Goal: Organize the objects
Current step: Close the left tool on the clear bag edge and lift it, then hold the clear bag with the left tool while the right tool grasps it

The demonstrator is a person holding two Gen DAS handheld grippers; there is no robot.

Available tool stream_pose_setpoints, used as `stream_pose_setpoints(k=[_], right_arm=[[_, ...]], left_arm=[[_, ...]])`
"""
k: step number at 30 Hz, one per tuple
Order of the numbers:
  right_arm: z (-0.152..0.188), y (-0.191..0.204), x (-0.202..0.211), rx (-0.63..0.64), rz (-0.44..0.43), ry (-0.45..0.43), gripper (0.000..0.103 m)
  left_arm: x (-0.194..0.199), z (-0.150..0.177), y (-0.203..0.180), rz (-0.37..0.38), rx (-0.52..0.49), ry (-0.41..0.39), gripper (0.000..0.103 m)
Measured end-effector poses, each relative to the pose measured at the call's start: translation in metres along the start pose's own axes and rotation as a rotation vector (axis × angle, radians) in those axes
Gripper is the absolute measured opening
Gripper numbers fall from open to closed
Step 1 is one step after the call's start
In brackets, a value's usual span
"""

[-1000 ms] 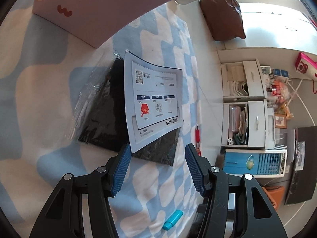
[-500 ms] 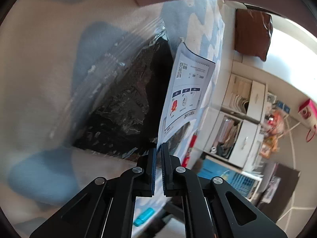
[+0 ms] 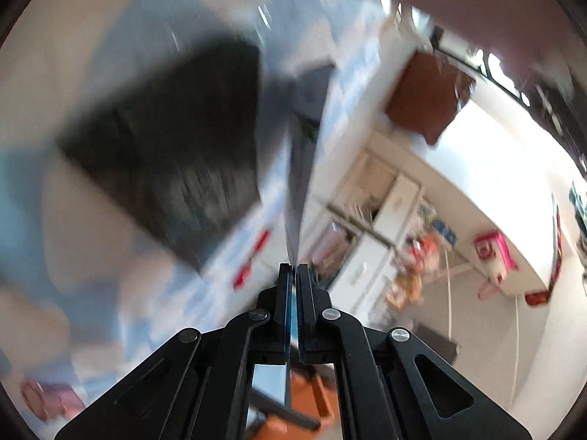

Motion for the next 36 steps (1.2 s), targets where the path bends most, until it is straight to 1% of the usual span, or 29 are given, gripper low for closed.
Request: stream_pose_setpoints(k=[3, 6, 8, 9, 10, 11, 12, 13, 14, 15, 16, 17, 18, 19, 20, 21, 22, 24, 26, 27, 28, 29, 30, 31, 32, 34, 35, 36], right_arm=[[-0.006, 0.003, 0.007, 0.012, -0.015, -0.027, 0.080], [-0.013, -0.004, 0.014, -0.024, -0.037, -0.058, 0.080], [-0.017, -0.010, 0.014, -0.079, -0.074, -0.073, 0.080], [-0.018, -0.013, 0.013, -0.098, -0.087, -0.071, 0.080], [-0.019, -0.017, 0.010, -0.120, -0.097, -0.067, 0.080], [-0.021, -0.022, 0.007, -0.139, -0.102, -0.063, 0.080], [-0.022, -0.025, 0.004, -0.155, -0.111, -0.059, 0.080], [-0.024, -0.028, -0.001, -0.178, -0.142, -0.048, 0.080], [-0.026, -0.030, -0.007, -0.201, -0.183, -0.035, 0.080], [-0.030, -0.032, -0.014, -0.227, -0.228, -0.027, 0.080], [-0.036, -0.033, -0.024, -0.244, -0.270, -0.026, 0.080], [-0.043, -0.032, -0.033, -0.242, -0.294, -0.027, 0.080], [-0.053, -0.031, -0.046, -0.230, -0.310, -0.035, 0.079], [-0.060, -0.029, -0.057, -0.223, -0.323, -0.042, 0.077], [-0.068, -0.025, -0.072, -0.212, -0.348, -0.045, 0.077], [-0.073, -0.021, -0.085, -0.200, -0.369, -0.047, 0.076], [-0.080, -0.018, -0.102, -0.188, -0.396, -0.059, 0.076], [-0.089, -0.019, -0.138, -0.201, -0.412, -0.083, 0.076], [-0.092, -0.030, -0.170, -0.234, -0.379, -0.085, 0.074], [-0.094, -0.036, -0.182, -0.254, -0.358, -0.087, 0.070], [-0.095, -0.044, -0.196, -0.274, -0.332, -0.088, 0.062], [-0.097, -0.049, -0.205, -0.287, -0.310, -0.095, 0.060], [-0.099, -0.053, -0.213, -0.293, -0.297, -0.106, 0.057], [-0.103, -0.055, -0.220, -0.289, -0.288, -0.116, 0.057], [-0.106, -0.057, -0.225, -0.281, -0.278, -0.123, 0.057], [-0.113, -0.061, -0.236, -0.268, -0.243, -0.124, 0.056], [-0.115, -0.063, -0.240, -0.263, -0.228, -0.125, 0.056], [-0.118, -0.066, -0.244, -0.262, -0.213, -0.126, 0.055]], left_arm=[[-0.007, 0.031, -0.011, -0.007, -0.049, 0.112, 0.000], [-0.004, 0.046, -0.019, -0.027, -0.071, 0.172, 0.000], [0.001, 0.044, -0.020, -0.077, -0.080, 0.196, 0.000], [0.010, 0.047, -0.018, -0.119, -0.088, 0.200, 0.000], [0.021, 0.051, -0.017, -0.178, -0.109, 0.200, 0.000], [0.023, 0.051, -0.023, -0.220, -0.131, 0.201, 0.000], [0.033, 0.062, -0.030, -0.313, -0.186, 0.213, 0.000], [0.042, 0.073, -0.039, -0.445, -0.273, 0.226, 0.000], [0.045, 0.081, -0.050, -0.537, -0.340, 0.237, 0.003], [0.056, 0.086, -0.068, -0.669, -0.465, 0.260, 0.004], [0.058, 0.089, -0.092, -0.721, -0.535, 0.260, 0.006], [0.068, 0.089, -0.116, -0.789, -0.639, 0.237, 0.010], [0.080, 0.088, -0.147, -0.861, -0.765, 0.195, 0.014], [0.092, 0.088, -0.180, -0.906, -0.882, 0.152, 0.025], [0.097, 0.089, -0.201, -0.918, -0.943, 0.134, 0.038], [0.105, 0.089, -0.230, -0.923, -1.007, 0.130, 0.043], [0.111, 0.090, -0.248, -0.928, -1.026, 0.142, 0.047], [0.122, 0.090, -0.282, -0.947, -1.036, 0.190, 0.050], [0.129, 0.086, -0.307, -0.942, -1.090, 0.220, 0.054], [0.130, 0.081, -0.323, -0.922, -1.128, 0.205, 0.055], [0.133, 0.078, -0.330, -0.897, -1.142, 0.164, 0.057], [0.144, 0.078, -0.334, -0.871, -1.120, 0.123, 0.057], [0.145, 0.070, -0.343, -0.812, -1.017, 0.101, 0.057], [0.145, 0.065, -0.349, -0.738, -0.920, 0.099, 0.058], [0.146, 0.062, -0.351, -0.712, -0.891, 0.098, 0.060], [0.144, 0.049, -0.354, -0.759, -0.902, 0.083, 0.061], [0.149, 0.044, -0.355, -0.759, -0.889, 0.085, 0.061], [0.149, 0.040, -0.355, -0.741, -0.846, 0.093, 0.061]])
Point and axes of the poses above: each gripper's, at about its wrist camera, not at the fingertips, and x roughly against the way its jaws point, y to its left, z to its underside, the point moved 8 cm from there along -x, roughly the way its jaws point, and after that the axes turned 7 degrees about -z, right-handed, at the moved point
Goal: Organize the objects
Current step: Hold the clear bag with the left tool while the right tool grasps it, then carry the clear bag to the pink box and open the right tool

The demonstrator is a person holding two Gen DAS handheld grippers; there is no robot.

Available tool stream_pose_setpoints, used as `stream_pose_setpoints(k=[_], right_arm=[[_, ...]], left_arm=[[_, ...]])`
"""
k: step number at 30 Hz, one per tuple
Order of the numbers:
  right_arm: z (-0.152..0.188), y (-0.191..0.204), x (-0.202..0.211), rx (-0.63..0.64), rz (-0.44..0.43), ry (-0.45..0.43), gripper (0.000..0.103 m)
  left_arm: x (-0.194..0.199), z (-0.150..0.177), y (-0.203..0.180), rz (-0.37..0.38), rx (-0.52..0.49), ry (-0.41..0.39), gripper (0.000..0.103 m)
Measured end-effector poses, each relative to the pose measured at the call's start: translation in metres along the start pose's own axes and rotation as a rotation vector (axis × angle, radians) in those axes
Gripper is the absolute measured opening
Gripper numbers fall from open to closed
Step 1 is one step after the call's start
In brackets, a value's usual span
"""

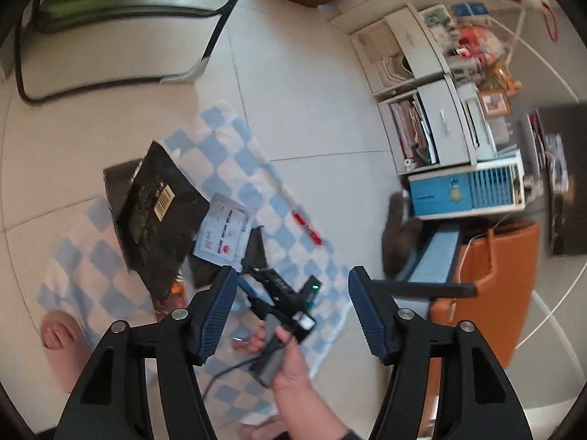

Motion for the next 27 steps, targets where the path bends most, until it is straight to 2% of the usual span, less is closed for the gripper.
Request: stream_pose_setpoints(k=[3, 7, 8, 9, 10, 12, 14, 18, 22, 27], right_arm=[[-0.006, -0.002, -0.005, 0.012, 0.005, -0.003, 0.051], [-0.013, 0.004, -0.019, 0.005, -0.083, -0.011, 0.047], [-0.015, 0.005, -0.022, -0.006, -0.107, -0.016, 0.045], [-0.017, 0.005, -0.025, -0.020, -0.128, -0.021, 0.038], [-0.018, 0.004, -0.027, -0.032, -0.138, -0.024, 0.024], [-0.020, 0.001, -0.034, -0.051, -0.132, -0.021, 0.004], [-0.022, 0.001, -0.041, -0.045, -0.119, -0.019, 0.004], [-0.021, 0.017, -0.039, 0.020, -0.101, -0.017, 0.001], [-0.013, 0.062, -0.011, 0.170, -0.080, -0.017, 0.001], [0.014, 0.138, 0.040, 0.391, -0.036, 0.042, 0.001]], left_arm=[[-0.005, -0.008, 0.008, 0.042, 0.108, 0.019, 0.061], [-0.008, -0.010, 0.025, 0.069, 0.203, 0.025, 0.062], [-0.026, -0.005, 0.026, 0.075, 0.215, 0.024, 0.062], [-0.025, -0.006, 0.028, 0.080, 0.231, 0.019, 0.062], [-0.024, -0.007, 0.030, 0.084, 0.240, 0.012, 0.062], [-0.033, -0.011, 0.031, 0.093, 0.255, -0.004, 0.062], [-0.043, -0.015, 0.028, 0.096, 0.282, -0.025, 0.062], [-0.019, -0.029, 0.043, 0.102, 0.361, -0.110, 0.062], [0.002, -0.048, 0.062, 0.087, 0.420, -0.211, 0.062], [0.019, -0.059, 0.079, 0.100, 0.470, -0.304, 0.062]])
Point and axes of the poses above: each gripper's, at about its wrist camera, not at the fingertips, and x roughly against the way its jaws point, y to its left, z to its underside, the point moved 8 cm from there along -x, roughly the way its jaws point, and after that the axes turned 7 degrees about -z, right-handed, at the moved point
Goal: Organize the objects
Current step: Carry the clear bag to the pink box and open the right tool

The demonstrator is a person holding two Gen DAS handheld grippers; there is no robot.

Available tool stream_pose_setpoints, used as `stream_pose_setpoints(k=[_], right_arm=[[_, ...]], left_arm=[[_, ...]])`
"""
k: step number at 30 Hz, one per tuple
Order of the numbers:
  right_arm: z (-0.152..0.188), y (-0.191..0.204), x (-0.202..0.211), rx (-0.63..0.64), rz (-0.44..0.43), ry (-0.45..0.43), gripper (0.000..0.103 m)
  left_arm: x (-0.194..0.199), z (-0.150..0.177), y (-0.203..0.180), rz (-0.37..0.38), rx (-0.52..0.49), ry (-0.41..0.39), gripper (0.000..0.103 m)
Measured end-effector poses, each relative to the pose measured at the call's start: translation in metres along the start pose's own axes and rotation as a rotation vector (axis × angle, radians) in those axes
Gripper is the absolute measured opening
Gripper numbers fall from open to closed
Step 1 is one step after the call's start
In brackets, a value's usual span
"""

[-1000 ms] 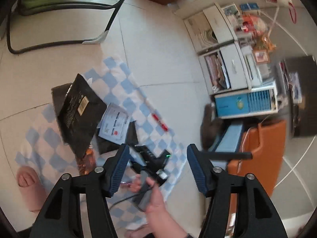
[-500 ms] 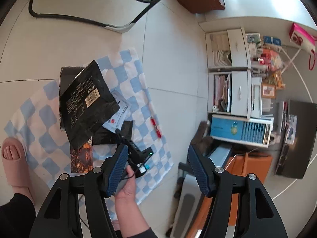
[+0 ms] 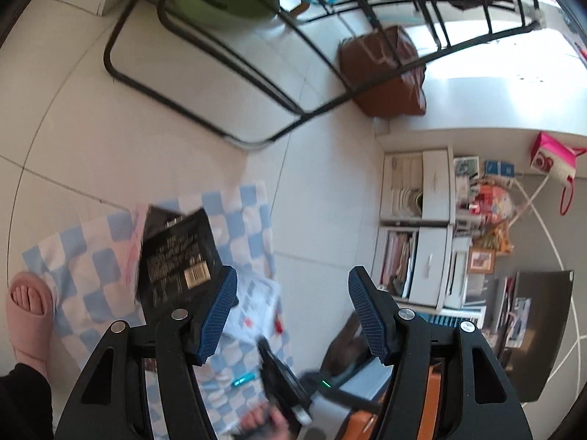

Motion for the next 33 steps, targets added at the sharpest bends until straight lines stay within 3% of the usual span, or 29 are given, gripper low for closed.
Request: stream_pose_setpoints(k=[7, 11, 14, 18, 23, 26, 28, 29, 31, 33], right_arm=[[0.026, 0.141, 0.045, 0.294, 0.082, 0.126, 0.001], [0.062, 0.193, 0.026, 0.435, 0.190, 0.173, 0.001], [0.085, 0.204, -0.008, 0.523, 0.335, 0.184, 0.001], [0.110, 0.184, -0.073, 0.666, 0.604, 0.190, 0.001], [0.137, 0.150, -0.140, 0.748, 0.721, 0.286, 0.001], [0.139, 0.138, -0.146, 0.719, 0.708, 0.313, 0.010], [0.137, 0.137, -0.135, 0.661, 0.654, 0.327, 0.035], [0.137, 0.141, -0.125, 0.627, 0.601, 0.330, 0.041], [0.137, 0.154, -0.098, 0.554, 0.485, 0.332, 0.049], [0.134, 0.165, -0.053, 0.476, 0.377, 0.290, 0.057]], left_arm=[[0.032, -0.020, 0.038, -0.048, 0.110, -0.131, 0.064], [0.038, -0.019, 0.055, -0.023, 0.224, -0.132, 0.066], [0.041, -0.016, 0.064, 0.003, 0.292, -0.118, 0.066], [0.054, -0.020, 0.077, 0.016, 0.367, -0.126, 0.066], [0.057, -0.027, 0.089, 0.032, 0.427, -0.130, 0.066], [0.051, -0.027, 0.096, 0.036, 0.473, -0.106, 0.066], [0.046, -0.025, 0.095, 0.025, 0.462, -0.096, 0.066], [0.043, -0.024, 0.093, 0.022, 0.455, -0.096, 0.066], [0.037, -0.019, 0.078, 0.028, 0.401, -0.091, 0.066], [0.029, -0.003, 0.051, 0.005, 0.256, -0.092, 0.066]])
Point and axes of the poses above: each gripper's, at about its wrist camera, not at the fingertips, and x roughly against the way its jaws point, y to its left, z to its underside, the point moved 8 cm from there along -x, roughly the way its jaws point, and after that the axes turned 7 degrees about -z, right-handed, at the moved point
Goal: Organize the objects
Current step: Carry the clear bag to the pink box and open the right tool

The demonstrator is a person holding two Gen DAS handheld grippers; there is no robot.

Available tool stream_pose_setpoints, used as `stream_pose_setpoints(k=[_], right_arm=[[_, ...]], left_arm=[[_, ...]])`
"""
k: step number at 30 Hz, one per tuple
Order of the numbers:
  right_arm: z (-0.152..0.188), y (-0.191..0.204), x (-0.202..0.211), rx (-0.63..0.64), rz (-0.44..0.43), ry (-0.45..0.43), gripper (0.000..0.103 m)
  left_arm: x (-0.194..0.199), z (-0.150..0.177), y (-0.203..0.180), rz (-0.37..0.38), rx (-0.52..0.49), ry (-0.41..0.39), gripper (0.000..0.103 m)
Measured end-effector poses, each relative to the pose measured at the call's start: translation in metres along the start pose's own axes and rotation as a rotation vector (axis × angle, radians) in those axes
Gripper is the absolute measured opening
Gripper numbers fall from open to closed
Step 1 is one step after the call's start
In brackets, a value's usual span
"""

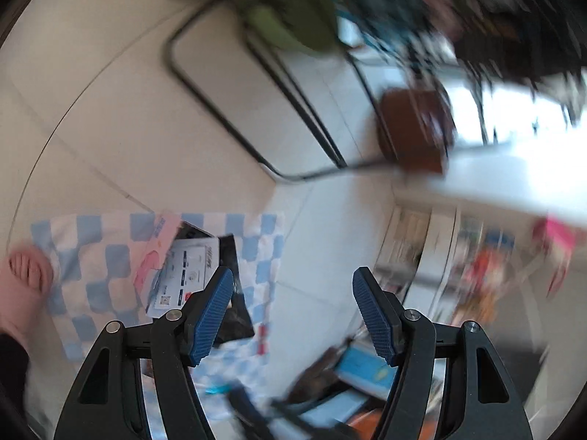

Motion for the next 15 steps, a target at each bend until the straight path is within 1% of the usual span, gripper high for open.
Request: stream_pose_setpoints(k=[1, 2, 3, 4, 5, 6, 7, 8, 10, 11, 12, 13, 14, 15], right_arm=[[0.007, -0.007, 0.030, -0.047, -0.037, -0.042, 0.066], [0.014, -0.017, 0.055, -0.084, -0.051, -0.076, 0.069], [0.024, -0.029, 0.081, -0.116, -0.051, -0.109, 0.070], [0.036, -0.046, 0.109, -0.142, -0.031, -0.133, 0.070], [0.046, -0.062, 0.129, -0.162, -0.004, -0.144, 0.070], [0.061, -0.084, 0.154, -0.191, 0.043, -0.161, 0.071], [0.069, -0.099, 0.169, -0.216, 0.074, -0.177, 0.071], [0.079, -0.117, 0.184, -0.251, 0.099, -0.199, 0.071], [0.098, -0.155, 0.212, -0.359, 0.113, -0.257, 0.071], [0.106, -0.172, 0.221, -0.431, 0.104, -0.277, 0.071], [0.112, -0.186, 0.227, -0.510, 0.071, -0.285, 0.071], [0.113, -0.192, 0.231, -0.563, 0.019, -0.297, 0.072], [0.112, -0.198, 0.233, -0.598, -0.048, -0.314, 0.072], [0.111, -0.201, 0.236, -0.617, -0.111, -0.327, 0.072]], left_arm=[[-0.007, 0.021, -0.015, -0.020, -0.121, 0.009, 0.066], [-0.014, 0.044, -0.028, -0.040, -0.245, 0.020, 0.066], [-0.023, 0.065, -0.037, -0.061, -0.314, 0.016, 0.067], [-0.037, 0.098, -0.047, -0.106, -0.485, 0.038, 0.067], [-0.049, 0.120, -0.049, -0.141, -0.591, 0.057, 0.067], [-0.067, 0.152, -0.050, -0.197, -0.754, 0.090, 0.067], [-0.090, 0.187, -0.045, -0.264, -0.937, 0.129, 0.067], [-0.104, 0.207, -0.040, -0.303, -1.039, 0.158, 0.067], [-0.148, 0.261, -0.009, -0.443, -1.339, 0.237, 0.067], [-0.162, 0.273, 0.003, -0.486, -1.400, 0.259, 0.067], [-0.182, 0.287, 0.021, -0.535, -1.456, 0.296, 0.067], [-0.201, 0.295, 0.035, -0.568, -1.481, 0.321, 0.067], [-0.217, 0.299, 0.043, -0.585, -1.481, 0.328, 0.067], [-0.231, 0.300, 0.047, -0.584, -1.469, 0.331, 0.067]])
Point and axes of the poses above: each gripper's, at about its wrist camera, not at the fingertips, and x roughly against the way its jaws point, y to its left, z to its underside, the point moved 8 cm from there along -x, roughly the way its jaws point, and after that the axes turned 7 degrees about -z, right-handed, at the moved point
